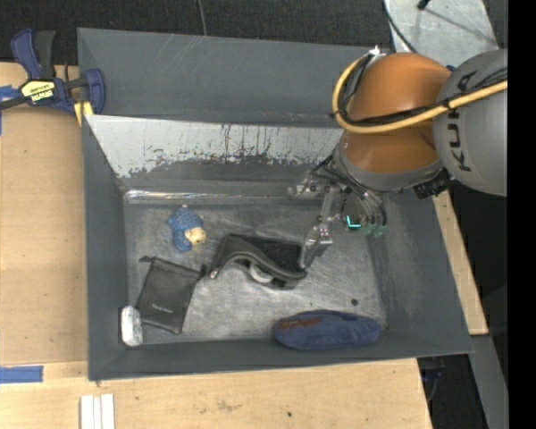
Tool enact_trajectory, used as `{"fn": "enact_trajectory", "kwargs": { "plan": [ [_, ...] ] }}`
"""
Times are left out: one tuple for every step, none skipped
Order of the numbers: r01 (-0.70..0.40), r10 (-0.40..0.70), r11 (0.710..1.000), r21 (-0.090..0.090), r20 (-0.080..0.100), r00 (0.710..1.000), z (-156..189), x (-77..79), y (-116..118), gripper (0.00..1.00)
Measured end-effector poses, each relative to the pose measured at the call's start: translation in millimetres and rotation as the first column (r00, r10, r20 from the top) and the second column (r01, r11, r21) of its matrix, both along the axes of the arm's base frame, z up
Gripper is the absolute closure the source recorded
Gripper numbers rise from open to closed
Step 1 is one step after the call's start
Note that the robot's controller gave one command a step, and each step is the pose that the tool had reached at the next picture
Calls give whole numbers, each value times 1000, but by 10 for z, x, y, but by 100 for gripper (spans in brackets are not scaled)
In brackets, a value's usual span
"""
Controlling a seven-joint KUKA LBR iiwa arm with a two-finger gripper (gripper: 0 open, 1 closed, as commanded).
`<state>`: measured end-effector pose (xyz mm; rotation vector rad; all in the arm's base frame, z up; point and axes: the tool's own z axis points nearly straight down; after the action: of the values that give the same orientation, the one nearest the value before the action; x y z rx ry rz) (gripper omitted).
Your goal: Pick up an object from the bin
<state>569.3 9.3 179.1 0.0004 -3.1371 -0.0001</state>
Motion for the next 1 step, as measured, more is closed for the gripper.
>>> {"fn": "enact_trajectory", "kwargs": {
  "plan": [
    [-86, 86, 996, 0, 20, 996, -1063, -154, 603, 0]
  ]
}}
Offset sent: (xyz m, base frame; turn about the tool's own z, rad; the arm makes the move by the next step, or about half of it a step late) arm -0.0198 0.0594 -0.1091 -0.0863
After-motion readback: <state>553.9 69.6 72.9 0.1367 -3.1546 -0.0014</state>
